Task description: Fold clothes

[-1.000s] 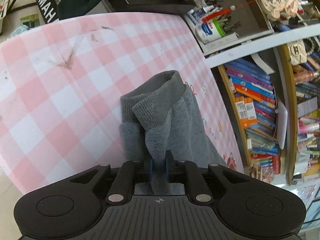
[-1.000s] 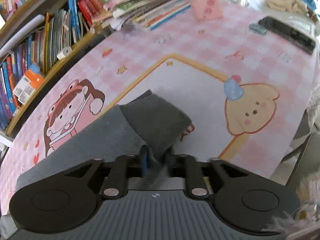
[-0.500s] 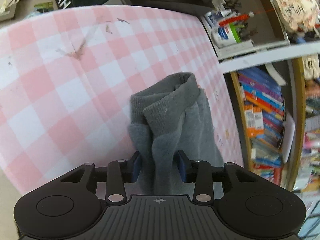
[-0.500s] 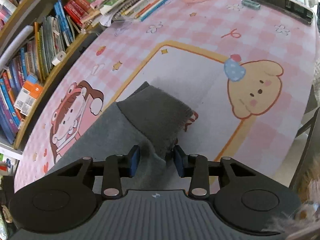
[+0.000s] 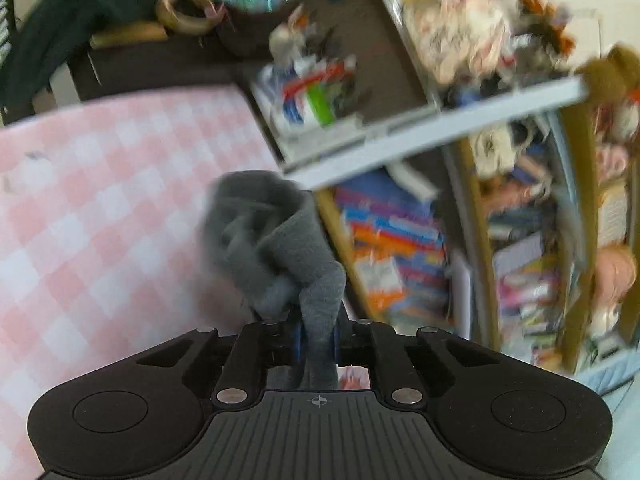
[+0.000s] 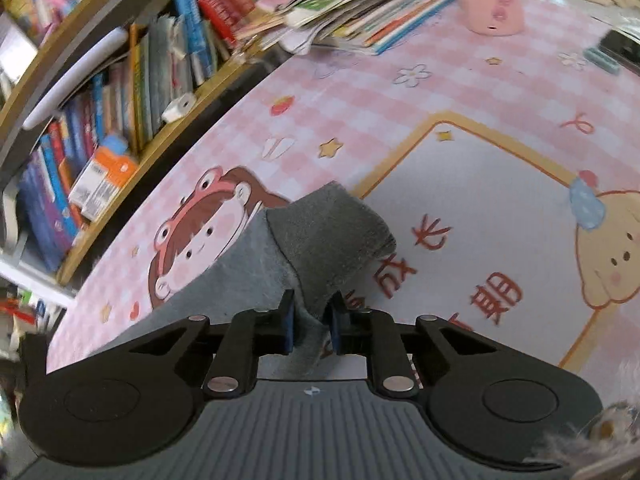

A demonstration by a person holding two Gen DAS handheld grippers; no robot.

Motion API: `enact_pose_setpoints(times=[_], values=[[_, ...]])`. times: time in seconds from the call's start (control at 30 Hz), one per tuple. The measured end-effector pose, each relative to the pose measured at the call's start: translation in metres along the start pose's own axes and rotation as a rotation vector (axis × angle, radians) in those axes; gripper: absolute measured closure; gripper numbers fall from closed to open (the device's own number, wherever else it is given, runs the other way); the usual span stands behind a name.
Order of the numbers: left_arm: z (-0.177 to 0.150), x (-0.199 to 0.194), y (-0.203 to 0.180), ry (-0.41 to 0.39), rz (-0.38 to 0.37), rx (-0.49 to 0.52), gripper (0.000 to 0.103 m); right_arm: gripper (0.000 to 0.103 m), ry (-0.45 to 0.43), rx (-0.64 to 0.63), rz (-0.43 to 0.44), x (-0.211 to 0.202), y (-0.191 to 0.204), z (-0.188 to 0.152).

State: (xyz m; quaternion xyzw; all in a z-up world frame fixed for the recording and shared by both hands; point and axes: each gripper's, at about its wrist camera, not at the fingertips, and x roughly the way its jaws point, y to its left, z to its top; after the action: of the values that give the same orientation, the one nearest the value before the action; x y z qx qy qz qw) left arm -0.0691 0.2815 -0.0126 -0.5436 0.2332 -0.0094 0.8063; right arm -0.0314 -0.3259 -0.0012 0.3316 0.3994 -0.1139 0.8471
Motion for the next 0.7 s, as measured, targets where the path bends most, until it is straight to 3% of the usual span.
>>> enact_pose_setpoints(times=[0.1, 0.17, 0.33, 0.7], values=[[0.000, 0.008, 0.047, 0.047, 0.194, -0.051, 0.092, 0.088, 0.020, -0.011, -0.024, 0.006, -0.002, -0.010], [-0.004, 0.010, 0.060, 0.065, 0.257, -0.032, 0.092, 0.088, 0.037, -0.001, -0.035, 0.010, -0.005, -0.015], [-0.008, 0.010, 0.064, 0.062, 0.256, -0.001, 0.090, 0.088, 0.027, -0.049, -0.056, 0.011, 0.002, -0.016], [-0.013, 0.017, 0.069, 0.111, 0.262, -0.055, 0.082, 0.087, -0.032, -0.100, -0.116, 0.014, 0.007, -0.011]])
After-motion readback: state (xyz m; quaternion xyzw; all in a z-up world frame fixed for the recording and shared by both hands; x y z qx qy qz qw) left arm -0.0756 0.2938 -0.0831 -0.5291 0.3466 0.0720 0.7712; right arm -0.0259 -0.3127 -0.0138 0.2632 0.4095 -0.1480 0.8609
